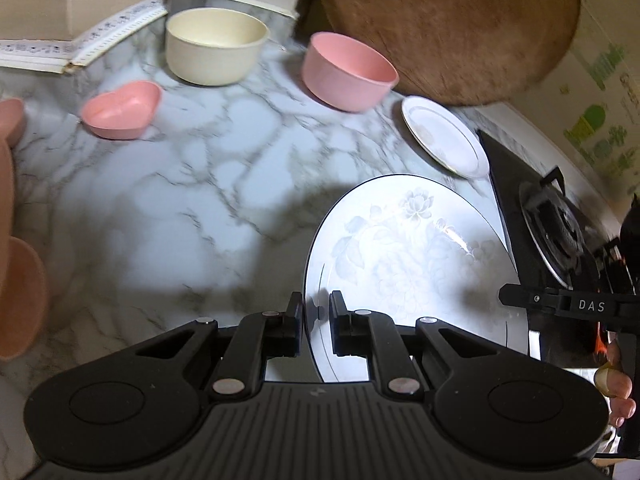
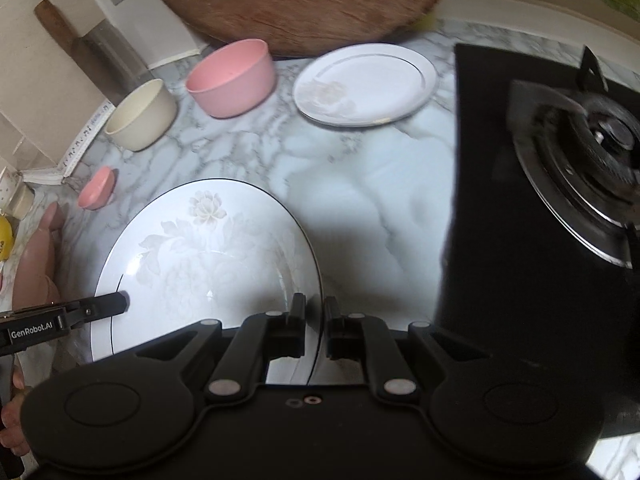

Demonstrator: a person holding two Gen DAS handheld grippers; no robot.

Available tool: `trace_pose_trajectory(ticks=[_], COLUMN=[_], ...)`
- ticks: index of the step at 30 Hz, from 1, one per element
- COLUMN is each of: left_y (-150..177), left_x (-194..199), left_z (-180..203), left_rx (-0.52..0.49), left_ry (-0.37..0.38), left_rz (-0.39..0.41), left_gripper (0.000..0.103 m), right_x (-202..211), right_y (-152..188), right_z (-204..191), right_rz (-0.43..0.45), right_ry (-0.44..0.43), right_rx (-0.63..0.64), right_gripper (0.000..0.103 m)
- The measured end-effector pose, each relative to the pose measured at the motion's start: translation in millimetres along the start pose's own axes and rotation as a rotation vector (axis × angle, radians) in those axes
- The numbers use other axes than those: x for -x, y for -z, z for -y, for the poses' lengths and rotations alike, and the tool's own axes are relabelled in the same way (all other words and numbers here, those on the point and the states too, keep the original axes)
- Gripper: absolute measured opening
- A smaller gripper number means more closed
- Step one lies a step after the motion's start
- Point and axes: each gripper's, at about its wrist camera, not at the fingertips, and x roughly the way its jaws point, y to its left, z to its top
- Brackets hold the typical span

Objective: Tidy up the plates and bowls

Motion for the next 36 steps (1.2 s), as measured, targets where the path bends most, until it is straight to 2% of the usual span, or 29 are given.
trace_pose_trajectory(ticks=[12, 26, 30, 36], left_y=[6, 4, 5, 5], left_x=[-12, -16, -15, -12], left_z=[14, 11, 10, 8], left_rx=[-0.036, -0.022, -0.018, -0.019], left_ry=[0.0, 0.012, 0.015, 0.009], left_rz=[-0.028, -0.033, -0.024, -0.012], left_gripper=[0.012, 0.012, 0.012, 0.012], right_x=[1, 2, 2, 5], right_y=[9, 8, 8, 9], right_z=[11, 10, 7, 4], right_rz=[-0.011, -0.008, -0.006, 0.001], right_ry=[0.025, 0.027, 0.053, 0.089], right_rx=[-0.025, -0.034, -0.01, 0.004], right_gripper=[0.01, 0.01, 0.018, 0.021])
